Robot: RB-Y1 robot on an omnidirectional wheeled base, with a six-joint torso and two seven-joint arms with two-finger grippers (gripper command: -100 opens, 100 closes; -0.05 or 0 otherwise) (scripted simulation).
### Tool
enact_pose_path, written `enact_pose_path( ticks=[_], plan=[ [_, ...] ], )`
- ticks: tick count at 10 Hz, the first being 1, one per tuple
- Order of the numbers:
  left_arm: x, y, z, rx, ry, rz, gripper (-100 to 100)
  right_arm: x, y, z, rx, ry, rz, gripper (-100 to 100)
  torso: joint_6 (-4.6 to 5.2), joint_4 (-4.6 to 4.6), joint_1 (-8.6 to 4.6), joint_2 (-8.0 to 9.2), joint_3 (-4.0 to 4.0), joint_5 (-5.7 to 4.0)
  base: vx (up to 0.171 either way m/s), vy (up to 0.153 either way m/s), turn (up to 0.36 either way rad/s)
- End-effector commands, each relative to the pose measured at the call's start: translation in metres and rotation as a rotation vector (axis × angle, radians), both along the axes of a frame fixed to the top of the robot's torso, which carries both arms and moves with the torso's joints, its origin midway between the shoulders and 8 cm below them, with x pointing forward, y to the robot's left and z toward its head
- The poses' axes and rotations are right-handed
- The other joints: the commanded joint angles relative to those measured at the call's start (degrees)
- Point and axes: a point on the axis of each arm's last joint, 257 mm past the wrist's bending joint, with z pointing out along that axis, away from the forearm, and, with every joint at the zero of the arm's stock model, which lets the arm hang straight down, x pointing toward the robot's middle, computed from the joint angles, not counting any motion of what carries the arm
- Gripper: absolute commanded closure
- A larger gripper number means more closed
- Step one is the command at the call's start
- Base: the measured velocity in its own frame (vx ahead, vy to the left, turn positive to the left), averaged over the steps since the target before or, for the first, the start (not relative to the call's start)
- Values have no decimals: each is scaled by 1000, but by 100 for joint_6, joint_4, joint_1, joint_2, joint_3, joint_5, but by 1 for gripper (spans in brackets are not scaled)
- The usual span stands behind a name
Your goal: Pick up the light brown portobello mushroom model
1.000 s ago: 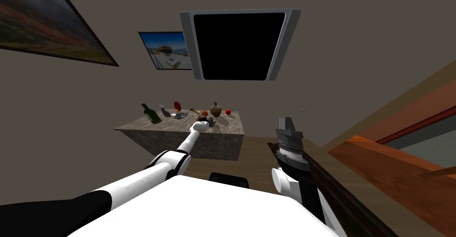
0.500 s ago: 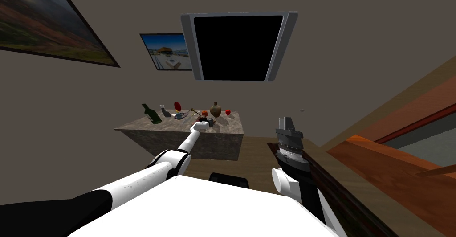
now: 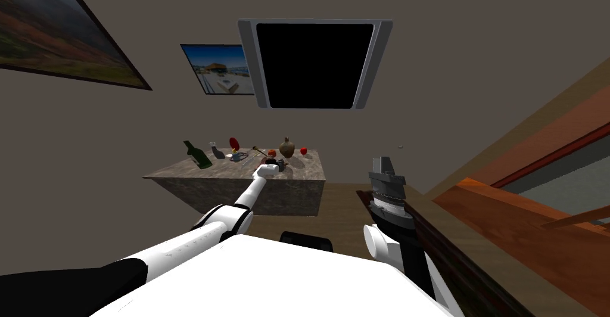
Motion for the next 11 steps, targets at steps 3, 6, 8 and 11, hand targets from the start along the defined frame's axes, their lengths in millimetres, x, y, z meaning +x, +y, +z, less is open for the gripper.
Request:
enact_pose_path(
  ticks=[3, 6, 8, 11],
  plan=[
    [-23, 9, -12, 4, 16, 23, 100, 0, 0, 0, 0, 0, 0, 0, -6, -31, 19, -26, -29, 14, 52, 21, -50],
    [-42, 14, -15, 7, 19, 39, 100, 0, 0, 0, 0, 0, 0, 0, -5, -34, 22, -26, -30, 17, 33, 10, -62],
    [-55, 18, -19, 9, 34, 57, 100, 0, 0, 0, 0, 0, 0, 0, -11, -33, 27, -25, -29, 16, 31, 18, -56],
    [-76, 22, -20, 10, 35, 75, 100, 0, 0, 0, 0, 0, 0, 0, -17, -45, 34, -27, -37, 23, 41, 24, -56]
  ],
)
